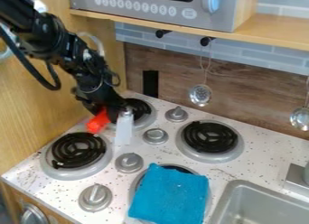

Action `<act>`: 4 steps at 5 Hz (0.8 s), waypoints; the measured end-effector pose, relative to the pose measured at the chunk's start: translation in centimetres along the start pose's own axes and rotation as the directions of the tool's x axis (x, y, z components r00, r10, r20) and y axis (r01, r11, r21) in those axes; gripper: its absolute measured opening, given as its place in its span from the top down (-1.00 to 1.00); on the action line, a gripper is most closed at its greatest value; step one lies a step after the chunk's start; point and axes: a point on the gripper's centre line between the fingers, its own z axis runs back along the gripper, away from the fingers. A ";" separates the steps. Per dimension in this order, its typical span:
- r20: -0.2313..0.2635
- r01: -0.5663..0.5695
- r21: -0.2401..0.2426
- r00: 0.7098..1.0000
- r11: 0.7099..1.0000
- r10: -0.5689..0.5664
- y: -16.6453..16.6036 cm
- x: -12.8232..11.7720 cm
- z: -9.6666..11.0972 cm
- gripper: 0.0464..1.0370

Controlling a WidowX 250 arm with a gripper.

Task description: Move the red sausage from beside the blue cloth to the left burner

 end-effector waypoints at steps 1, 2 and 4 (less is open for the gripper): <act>-0.025 -0.020 0.023 0.999 1.000 0.020 1.7 -0.6 -0.8 0.05; -0.039 0.000 0.026 0.999 1.000 0.001 2.2 -1.0 -1.4 0.05; -0.046 -0.011 0.053 0.999 0.999 0.013 5.1 -1.4 -1.3 0.05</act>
